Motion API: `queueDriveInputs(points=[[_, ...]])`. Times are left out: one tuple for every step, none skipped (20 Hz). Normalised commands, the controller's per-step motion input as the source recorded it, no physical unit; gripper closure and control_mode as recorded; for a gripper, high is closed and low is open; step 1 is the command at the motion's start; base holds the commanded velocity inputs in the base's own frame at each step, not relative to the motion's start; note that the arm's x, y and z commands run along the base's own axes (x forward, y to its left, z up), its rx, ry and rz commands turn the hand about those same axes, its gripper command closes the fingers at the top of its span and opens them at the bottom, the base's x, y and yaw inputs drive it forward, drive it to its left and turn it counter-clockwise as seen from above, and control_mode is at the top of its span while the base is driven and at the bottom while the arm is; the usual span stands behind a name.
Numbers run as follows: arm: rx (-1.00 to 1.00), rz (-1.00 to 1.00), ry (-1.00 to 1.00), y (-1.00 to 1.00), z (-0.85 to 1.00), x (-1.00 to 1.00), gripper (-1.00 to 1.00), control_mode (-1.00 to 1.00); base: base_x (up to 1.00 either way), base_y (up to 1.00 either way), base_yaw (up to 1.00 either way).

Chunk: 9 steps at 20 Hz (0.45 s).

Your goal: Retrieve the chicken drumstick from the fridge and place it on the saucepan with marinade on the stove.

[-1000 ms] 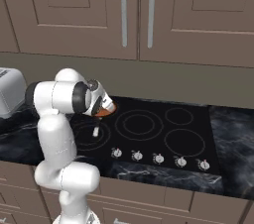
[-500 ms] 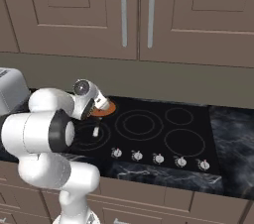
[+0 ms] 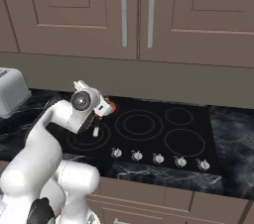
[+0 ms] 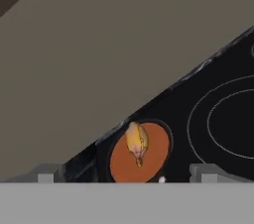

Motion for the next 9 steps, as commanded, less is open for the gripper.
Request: queueDriveInputs(points=[[0.05, 0.05, -0.03, -0.45, 0.99, -0.94, -1.0, -1.0, 0.0, 0.0, 0.0], [0.04, 0.05, -0.02, -0.44, 0.99, -0.93, -1.0, -1.0, 0.0, 0.0, 0.0], [0.04, 0.05, -0.02, -0.44, 1.0, -0.88, -1.0, -1.0, 0.0, 0.0, 0.0], [0.03, 0.05, -0.01, -0.41, 1.0, -0.87, -1.0, -1.0, 0.0, 0.0, 0.0], [0.03, 0.05, 0.0, -0.43, 1.0, -0.9, -1.0, -1.0, 0.0, 0.0, 0.0], [0.03, 0.05, 0.0, -0.45, 1.0, -0.9, -1.0, -1.0, 0.0, 0.0, 0.0], [0.03, 0.04, -0.01, -0.44, 1.0, -0.92, -1.0, -1.0, 0.0, 0.0, 0.0], [0.02, 0.03, -0.03, -0.46, 0.95, -0.97, -1.0, -1.0, 0.0, 0.0, 0.0], [0.01, 0.01, -0.04, -0.48, 0.92, -1.0, -1.0, -1.0, 0.0, 0.0, 0.0]])
